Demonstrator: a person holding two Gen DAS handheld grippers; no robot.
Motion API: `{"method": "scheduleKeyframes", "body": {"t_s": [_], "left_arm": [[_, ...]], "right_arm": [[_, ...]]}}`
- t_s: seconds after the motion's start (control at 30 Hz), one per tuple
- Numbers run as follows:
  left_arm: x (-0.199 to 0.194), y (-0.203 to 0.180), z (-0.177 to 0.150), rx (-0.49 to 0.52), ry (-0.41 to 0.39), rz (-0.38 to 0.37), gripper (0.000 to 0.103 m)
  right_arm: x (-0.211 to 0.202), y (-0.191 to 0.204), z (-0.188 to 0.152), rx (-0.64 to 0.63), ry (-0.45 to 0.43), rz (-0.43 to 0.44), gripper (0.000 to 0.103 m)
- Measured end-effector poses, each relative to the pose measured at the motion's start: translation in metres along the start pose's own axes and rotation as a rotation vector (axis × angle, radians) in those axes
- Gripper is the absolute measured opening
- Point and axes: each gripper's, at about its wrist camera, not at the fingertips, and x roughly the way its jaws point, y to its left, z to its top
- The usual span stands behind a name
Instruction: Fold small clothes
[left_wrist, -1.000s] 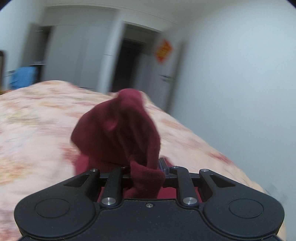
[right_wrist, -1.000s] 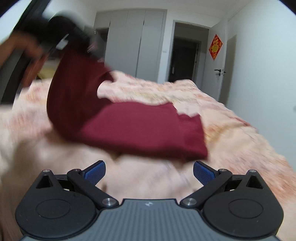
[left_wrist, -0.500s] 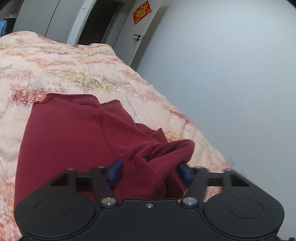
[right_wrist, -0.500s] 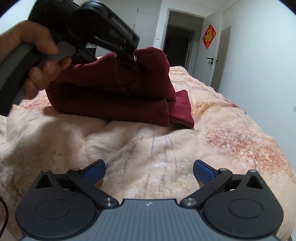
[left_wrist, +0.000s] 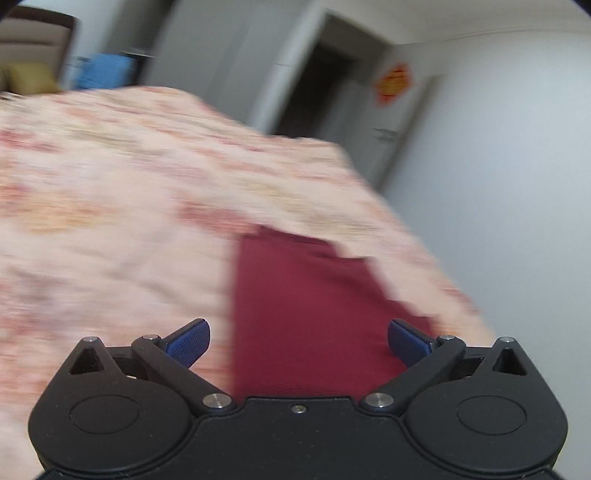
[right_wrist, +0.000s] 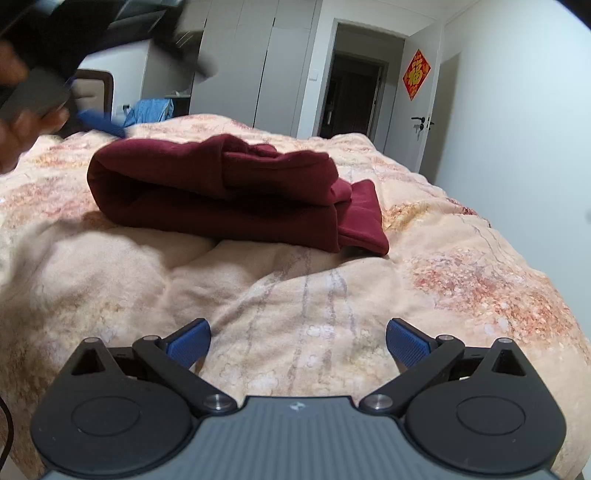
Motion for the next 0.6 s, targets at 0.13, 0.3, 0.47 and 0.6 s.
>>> {"method": "scheduleKeyframes", "body": {"t_s": [0.13,0.3,0.47,0.6], "left_arm": [[0.005,0.031,-0.003,-0.066,0.059,0.108,0.102],[0.015,0.051,-0.013,-0.131,0.112,0.066,0.102],[0.02,0.047,-0.024,-0.09,0.112,0.068,0.102],[0.022,0.045,-0.026,-0.082,0.107,0.066,0.102]], "right_arm": [[-0.005,-0.001,0.001,0.023,-0.053,-0.015,0.103],[-0.02,-0.011,0.011,0.08,-0.166,-0.038,0.103],[-0.014,-0.033,0.041,0.134,-0.185,-0.071,0.103],[0.008,-0.042,0.072,0.107,-0.164,-0.07,0.103]]}}
